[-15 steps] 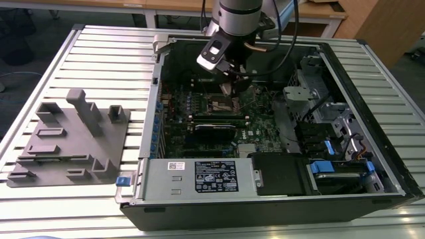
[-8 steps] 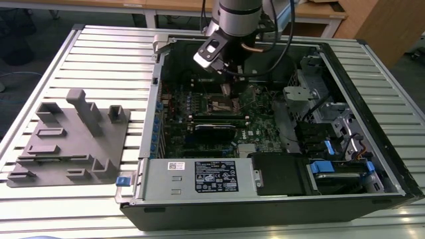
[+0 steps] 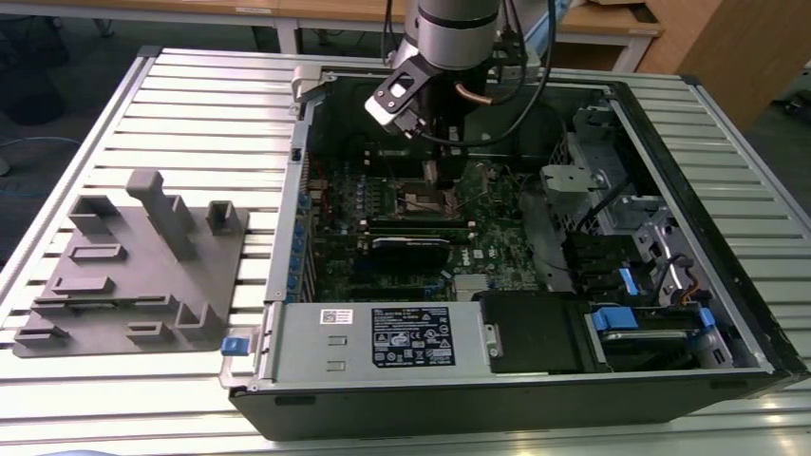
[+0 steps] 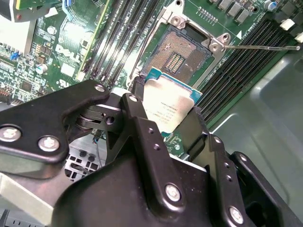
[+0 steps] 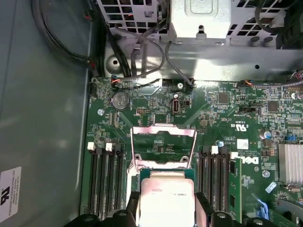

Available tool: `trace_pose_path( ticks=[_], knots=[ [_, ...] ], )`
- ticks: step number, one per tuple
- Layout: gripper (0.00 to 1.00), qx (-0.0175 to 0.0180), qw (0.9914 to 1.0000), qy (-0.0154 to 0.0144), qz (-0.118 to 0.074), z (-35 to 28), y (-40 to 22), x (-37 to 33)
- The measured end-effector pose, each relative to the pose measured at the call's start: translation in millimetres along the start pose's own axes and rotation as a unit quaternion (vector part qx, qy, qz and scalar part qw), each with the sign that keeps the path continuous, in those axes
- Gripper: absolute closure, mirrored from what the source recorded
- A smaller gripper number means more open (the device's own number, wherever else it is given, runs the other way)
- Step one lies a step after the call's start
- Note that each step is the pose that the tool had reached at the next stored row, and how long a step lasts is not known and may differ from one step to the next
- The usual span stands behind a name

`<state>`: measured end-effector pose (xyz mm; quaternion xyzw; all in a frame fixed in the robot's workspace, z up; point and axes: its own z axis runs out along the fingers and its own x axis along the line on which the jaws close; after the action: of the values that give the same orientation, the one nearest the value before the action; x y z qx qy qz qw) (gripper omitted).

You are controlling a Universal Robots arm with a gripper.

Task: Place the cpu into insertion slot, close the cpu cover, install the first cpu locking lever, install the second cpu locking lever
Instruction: 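Place the cpu into insertion slot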

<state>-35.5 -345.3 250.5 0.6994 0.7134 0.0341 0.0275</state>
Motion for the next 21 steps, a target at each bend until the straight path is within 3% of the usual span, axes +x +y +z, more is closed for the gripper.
trace_pose_path(
  ticks=[21],
  knots=[
    [0.46,0.0000,1.00000,0.0000,0.000,-4.8,0.4,0.1]
  ],
)
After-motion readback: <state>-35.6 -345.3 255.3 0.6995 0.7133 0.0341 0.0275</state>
